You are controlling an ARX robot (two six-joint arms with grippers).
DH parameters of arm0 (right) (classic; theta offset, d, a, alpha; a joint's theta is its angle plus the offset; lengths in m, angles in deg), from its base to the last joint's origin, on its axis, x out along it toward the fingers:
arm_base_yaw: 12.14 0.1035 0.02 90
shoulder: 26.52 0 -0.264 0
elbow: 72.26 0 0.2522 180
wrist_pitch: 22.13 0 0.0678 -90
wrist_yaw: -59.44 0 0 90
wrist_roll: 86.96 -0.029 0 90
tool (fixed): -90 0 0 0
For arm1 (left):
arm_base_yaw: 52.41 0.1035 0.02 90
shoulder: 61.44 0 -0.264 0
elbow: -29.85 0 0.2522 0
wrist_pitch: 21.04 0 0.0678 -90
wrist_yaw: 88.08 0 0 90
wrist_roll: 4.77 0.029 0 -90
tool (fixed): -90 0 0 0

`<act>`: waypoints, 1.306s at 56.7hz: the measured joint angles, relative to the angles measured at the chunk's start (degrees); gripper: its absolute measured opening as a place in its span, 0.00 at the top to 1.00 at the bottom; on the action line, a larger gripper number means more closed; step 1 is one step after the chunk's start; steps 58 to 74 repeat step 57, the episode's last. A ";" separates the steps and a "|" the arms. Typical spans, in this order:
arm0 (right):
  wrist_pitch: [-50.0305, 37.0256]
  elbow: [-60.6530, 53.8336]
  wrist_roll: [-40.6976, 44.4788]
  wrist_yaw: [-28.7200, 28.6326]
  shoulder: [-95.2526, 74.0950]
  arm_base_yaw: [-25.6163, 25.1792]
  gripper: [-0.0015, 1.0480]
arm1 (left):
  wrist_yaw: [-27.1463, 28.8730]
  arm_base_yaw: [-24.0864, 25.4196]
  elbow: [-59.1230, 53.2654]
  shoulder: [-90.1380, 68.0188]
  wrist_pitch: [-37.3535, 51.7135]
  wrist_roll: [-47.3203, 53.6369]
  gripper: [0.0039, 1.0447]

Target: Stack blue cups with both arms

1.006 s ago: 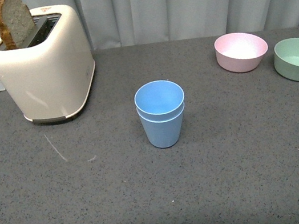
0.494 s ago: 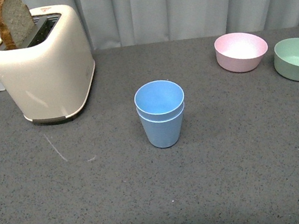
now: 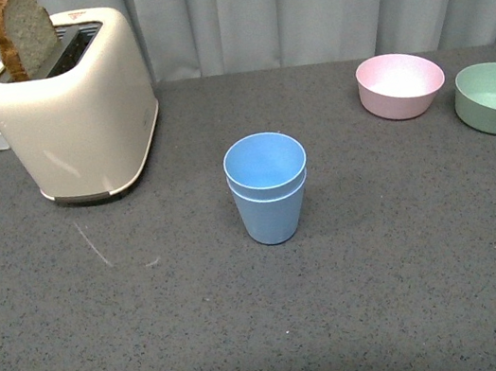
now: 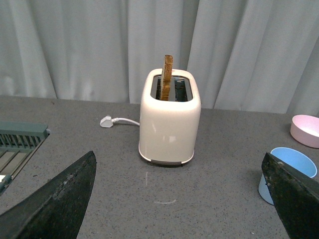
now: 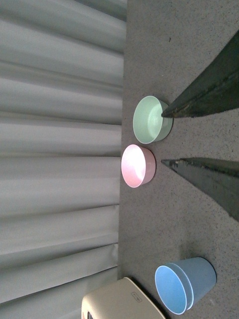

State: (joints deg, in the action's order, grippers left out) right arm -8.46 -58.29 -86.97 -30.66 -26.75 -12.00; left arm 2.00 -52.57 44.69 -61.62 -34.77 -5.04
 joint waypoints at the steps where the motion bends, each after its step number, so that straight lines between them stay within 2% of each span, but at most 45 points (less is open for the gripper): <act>1: 0.00 0.00 0.00 0.00 0.00 0.00 0.70 | 0.00 0.00 0.00 0.00 0.00 0.00 0.06; 23: 0.00 0.00 -0.04 0.02 0.02 0.00 0.08 | 0.00 0.00 0.00 -0.02 0.00 0.00 0.06; 27: 0.00 0.00 -0.02 0.02 0.02 0.00 0.10 | 0.00 0.00 0.00 0.00 0.00 0.00 0.06; 74: 0.00 0.00 -0.02 0.02 0.02 0.00 0.09 | 0.00 0.00 0.00 0.00 0.00 0.00 0.06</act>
